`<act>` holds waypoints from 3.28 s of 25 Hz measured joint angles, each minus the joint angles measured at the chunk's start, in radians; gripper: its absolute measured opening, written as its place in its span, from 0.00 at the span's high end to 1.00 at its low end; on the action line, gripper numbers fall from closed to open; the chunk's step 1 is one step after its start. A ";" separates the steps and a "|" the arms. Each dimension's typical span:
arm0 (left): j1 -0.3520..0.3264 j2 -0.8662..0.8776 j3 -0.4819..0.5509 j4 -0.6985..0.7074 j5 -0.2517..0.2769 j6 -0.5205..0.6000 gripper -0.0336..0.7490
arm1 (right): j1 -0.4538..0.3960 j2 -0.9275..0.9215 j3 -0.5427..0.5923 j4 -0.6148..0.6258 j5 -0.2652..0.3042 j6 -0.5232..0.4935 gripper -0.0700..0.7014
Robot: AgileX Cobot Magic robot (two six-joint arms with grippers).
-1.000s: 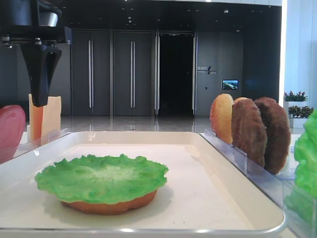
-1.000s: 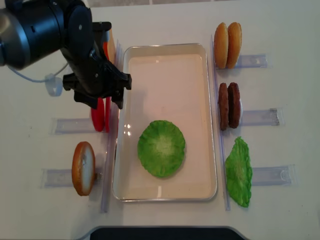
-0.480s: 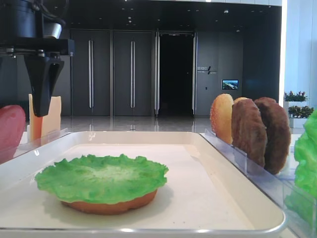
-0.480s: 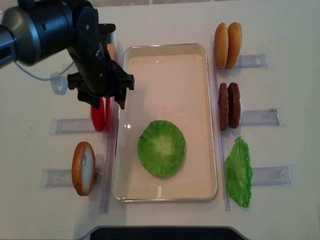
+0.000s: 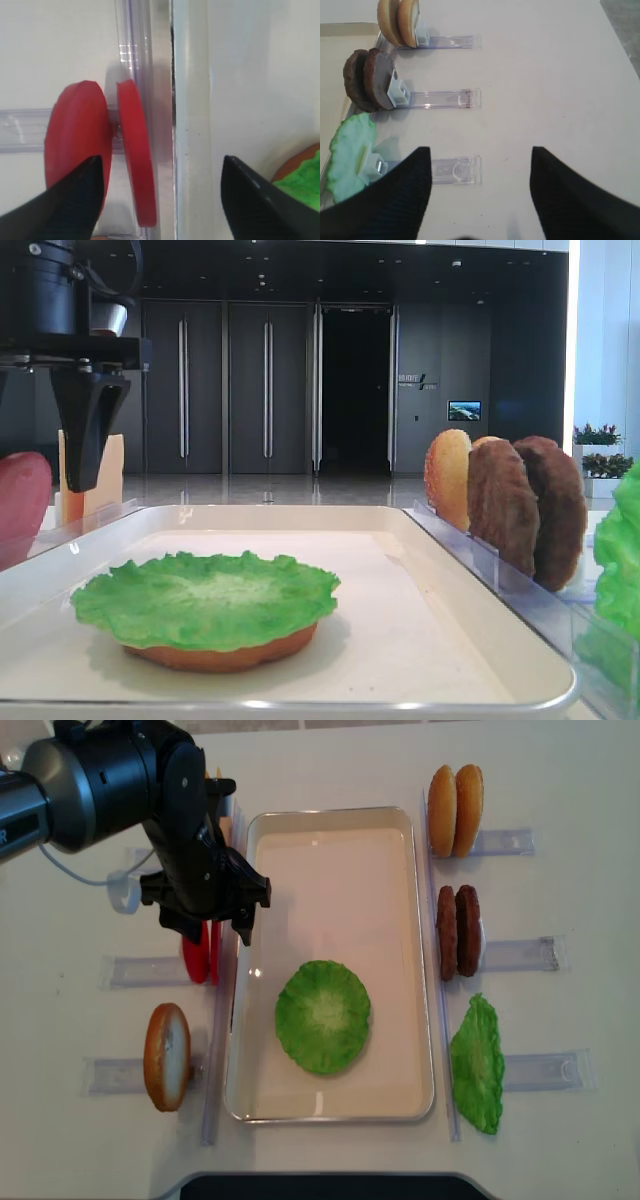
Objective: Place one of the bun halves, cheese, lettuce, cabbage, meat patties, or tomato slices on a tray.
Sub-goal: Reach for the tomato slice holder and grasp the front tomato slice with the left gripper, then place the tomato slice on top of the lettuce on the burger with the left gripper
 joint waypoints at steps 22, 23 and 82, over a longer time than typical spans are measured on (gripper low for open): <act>0.000 0.005 0.000 0.045 0.000 0.000 0.51 | 0.000 0.000 0.000 0.000 0.000 0.000 0.34; 0.000 0.005 0.000 0.045 0.000 0.000 0.54 | 0.000 0.000 0.000 0.000 0.000 0.000 0.34; -0.138 -0.165 -0.130 0.007 0.224 -0.040 0.88 | 0.000 0.000 0.000 0.000 0.000 0.000 0.34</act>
